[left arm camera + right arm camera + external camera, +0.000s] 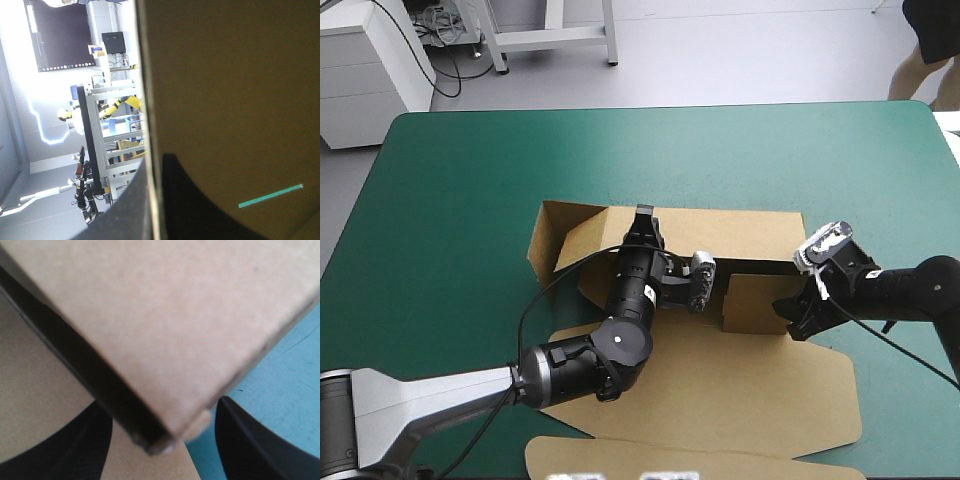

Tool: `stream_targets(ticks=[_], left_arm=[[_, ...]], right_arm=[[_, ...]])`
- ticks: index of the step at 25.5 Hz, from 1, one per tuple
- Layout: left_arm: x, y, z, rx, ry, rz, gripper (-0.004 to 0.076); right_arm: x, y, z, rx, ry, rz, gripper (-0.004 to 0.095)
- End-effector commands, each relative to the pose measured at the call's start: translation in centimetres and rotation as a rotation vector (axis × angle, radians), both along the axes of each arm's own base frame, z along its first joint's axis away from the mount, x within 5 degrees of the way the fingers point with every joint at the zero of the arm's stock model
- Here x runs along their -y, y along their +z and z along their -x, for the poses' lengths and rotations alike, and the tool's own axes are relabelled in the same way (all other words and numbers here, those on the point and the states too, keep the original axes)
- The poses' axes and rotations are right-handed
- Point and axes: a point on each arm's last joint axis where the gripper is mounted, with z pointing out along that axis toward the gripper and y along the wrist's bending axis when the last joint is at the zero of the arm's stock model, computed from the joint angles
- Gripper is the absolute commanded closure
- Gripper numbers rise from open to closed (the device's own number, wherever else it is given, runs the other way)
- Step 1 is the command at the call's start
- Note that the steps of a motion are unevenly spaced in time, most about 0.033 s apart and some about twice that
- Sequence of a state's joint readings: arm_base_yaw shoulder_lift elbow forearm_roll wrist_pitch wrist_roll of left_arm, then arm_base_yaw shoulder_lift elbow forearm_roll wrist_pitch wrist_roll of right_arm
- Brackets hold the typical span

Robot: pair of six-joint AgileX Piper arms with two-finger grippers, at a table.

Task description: Fold the box

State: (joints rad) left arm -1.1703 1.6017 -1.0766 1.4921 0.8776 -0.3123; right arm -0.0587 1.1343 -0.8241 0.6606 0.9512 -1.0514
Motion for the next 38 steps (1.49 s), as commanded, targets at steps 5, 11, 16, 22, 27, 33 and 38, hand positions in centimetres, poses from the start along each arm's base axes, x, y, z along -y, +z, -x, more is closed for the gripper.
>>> stream_targets(ticks=[5, 11, 16, 22, 27, 33, 38], left_arm=[[0.1, 0.5, 0.4, -0.046, -0.018, 0.050, 0.0734], [0.1, 0.5, 0.4, -0.046, -0.018, 0.050, 0.0734], [0.1, 0.5, 0.4, -0.049, -0.017, 0.051, 0.0734], [0.1, 0.5, 0.4, -0.049, -0.017, 0.051, 0.0734], [0.1, 0.5, 0.4, -0.051, -0.020, 0.052, 0.0734], [0.3, 0.4, 0.5, -0.056, -0.044, 0.057, 0.0734], [0.4, 0.4, 0.5, -0.059, -0.052, 0.059, 0.0734]], right_arm=[[-0.2, 1.5, -0.6, 0.061, -0.086, -0.092, 0.0356], [-0.2, 2.4, -1.6, 0.163, -0.187, -0.182, 0.0481], [-0.2, 1.0, -0.4, 0.143, -0.181, -0.175, 0.0623], [0.1, -1.3, 1.5, 0.173, -0.265, -0.176, 0.0623], [-0.3, -4.2, 2.5, 0.209, -0.298, -0.287, 0.0643], [-0.5, -4.7, 2.7, 0.216, -0.285, -0.301, 0.0865], [-0.4, -4.7, 2.7, 0.225, -0.276, -0.291, 0.0905]])
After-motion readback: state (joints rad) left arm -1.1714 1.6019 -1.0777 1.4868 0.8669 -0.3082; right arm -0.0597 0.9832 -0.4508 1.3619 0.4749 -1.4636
